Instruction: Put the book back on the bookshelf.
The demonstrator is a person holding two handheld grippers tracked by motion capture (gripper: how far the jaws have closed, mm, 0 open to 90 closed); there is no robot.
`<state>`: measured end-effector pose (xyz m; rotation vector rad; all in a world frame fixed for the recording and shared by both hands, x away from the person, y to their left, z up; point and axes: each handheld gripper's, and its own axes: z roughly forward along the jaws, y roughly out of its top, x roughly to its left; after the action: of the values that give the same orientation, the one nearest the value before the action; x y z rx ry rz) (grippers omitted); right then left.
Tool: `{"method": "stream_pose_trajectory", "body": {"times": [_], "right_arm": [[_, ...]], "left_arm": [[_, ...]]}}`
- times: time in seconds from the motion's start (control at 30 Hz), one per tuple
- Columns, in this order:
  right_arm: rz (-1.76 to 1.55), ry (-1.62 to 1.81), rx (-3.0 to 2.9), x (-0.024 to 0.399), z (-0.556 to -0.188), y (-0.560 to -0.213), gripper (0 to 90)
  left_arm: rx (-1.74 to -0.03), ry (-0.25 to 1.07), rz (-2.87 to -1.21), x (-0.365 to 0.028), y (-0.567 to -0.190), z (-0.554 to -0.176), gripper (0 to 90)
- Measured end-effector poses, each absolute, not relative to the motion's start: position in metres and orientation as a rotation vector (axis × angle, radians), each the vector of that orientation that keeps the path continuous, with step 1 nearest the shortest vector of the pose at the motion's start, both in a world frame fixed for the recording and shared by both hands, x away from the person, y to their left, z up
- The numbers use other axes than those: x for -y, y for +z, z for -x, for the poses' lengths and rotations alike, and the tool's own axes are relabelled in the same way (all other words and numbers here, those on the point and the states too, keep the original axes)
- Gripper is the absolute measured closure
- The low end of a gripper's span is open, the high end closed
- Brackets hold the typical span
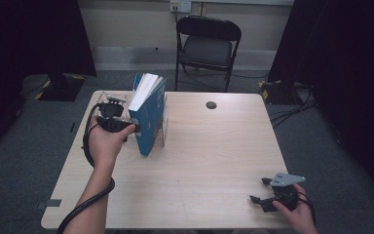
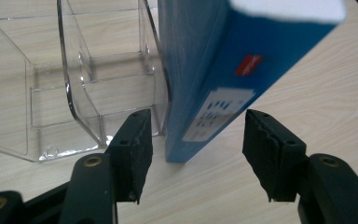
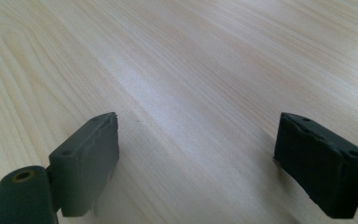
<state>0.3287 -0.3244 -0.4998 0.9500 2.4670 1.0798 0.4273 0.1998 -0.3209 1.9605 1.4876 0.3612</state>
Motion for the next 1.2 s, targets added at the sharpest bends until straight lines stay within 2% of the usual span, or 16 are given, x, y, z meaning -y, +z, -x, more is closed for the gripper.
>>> {"method": "stream_pose_trajectory", "body": {"times": [0.73, 1.2], "right_arm": [[-0.947, 1.075, -2.468, 0.325, -0.329, -0.500, 13.3], [-0.949, 1.076, -2.468, 0.325, -0.329, -0.500, 13.3]], "left_arm": [[-1.491, 0.282, -1.956, -0.202, -0.361, -0.413, 26.5], [-1.481, 0.253, -1.970, -0.204, -0.384, -0.404, 23.7]]}}
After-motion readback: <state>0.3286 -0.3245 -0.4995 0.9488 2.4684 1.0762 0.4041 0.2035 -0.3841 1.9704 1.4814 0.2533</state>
